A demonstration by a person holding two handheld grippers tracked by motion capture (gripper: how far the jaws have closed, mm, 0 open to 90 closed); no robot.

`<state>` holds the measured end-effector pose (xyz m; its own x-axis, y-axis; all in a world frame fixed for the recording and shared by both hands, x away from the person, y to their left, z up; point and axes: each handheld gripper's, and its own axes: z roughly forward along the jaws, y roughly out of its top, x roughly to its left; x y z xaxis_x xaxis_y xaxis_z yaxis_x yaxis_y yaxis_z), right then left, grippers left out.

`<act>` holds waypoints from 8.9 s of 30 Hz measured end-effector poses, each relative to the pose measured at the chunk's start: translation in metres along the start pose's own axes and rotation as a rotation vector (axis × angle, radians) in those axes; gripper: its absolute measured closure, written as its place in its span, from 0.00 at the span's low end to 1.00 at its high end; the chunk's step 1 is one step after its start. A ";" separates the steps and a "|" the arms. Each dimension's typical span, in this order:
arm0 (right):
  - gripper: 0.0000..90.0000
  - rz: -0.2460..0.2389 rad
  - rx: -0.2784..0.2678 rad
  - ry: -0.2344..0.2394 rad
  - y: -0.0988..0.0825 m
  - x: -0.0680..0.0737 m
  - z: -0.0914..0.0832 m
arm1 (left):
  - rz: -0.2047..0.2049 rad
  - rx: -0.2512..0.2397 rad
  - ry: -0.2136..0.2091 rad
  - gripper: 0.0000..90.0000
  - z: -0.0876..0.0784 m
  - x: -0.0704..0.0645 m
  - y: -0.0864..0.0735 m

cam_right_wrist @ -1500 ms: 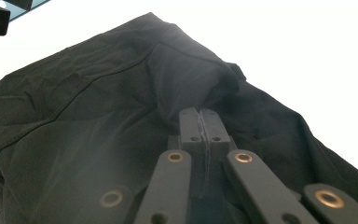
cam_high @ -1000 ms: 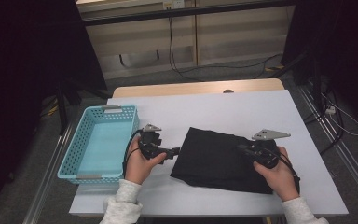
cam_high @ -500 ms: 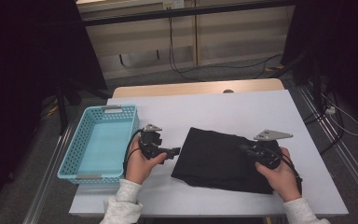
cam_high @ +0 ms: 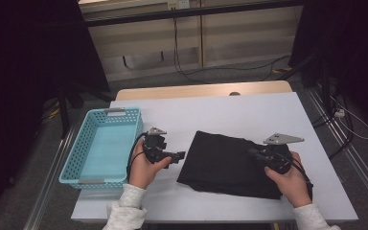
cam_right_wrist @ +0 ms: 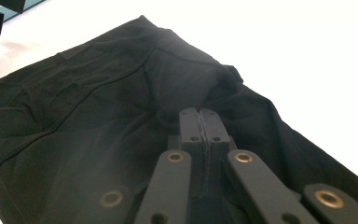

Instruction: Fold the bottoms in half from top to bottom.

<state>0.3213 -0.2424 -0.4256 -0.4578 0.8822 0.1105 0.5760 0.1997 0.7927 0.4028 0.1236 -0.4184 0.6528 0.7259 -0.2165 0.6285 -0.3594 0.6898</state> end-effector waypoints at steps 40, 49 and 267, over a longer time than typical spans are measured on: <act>1.00 0.018 -0.005 -0.035 -0.008 -0.010 -0.014 | 0.014 0.001 -0.014 0.10 0.000 0.003 0.005; 1.00 0.021 -0.004 -0.044 -0.009 -0.012 -0.018 | 0.019 0.001 -0.017 0.10 0.001 0.003 0.006; 0.57 -0.050 0.059 -0.124 -0.039 -0.039 -0.031 | -0.075 0.172 -0.082 0.97 0.001 -0.019 -0.027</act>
<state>0.2961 -0.2975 -0.4422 -0.4017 0.9157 -0.0067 0.5948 0.2665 0.7584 0.3738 0.1194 -0.4336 0.6294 0.7068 -0.3229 0.7349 -0.4063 0.5430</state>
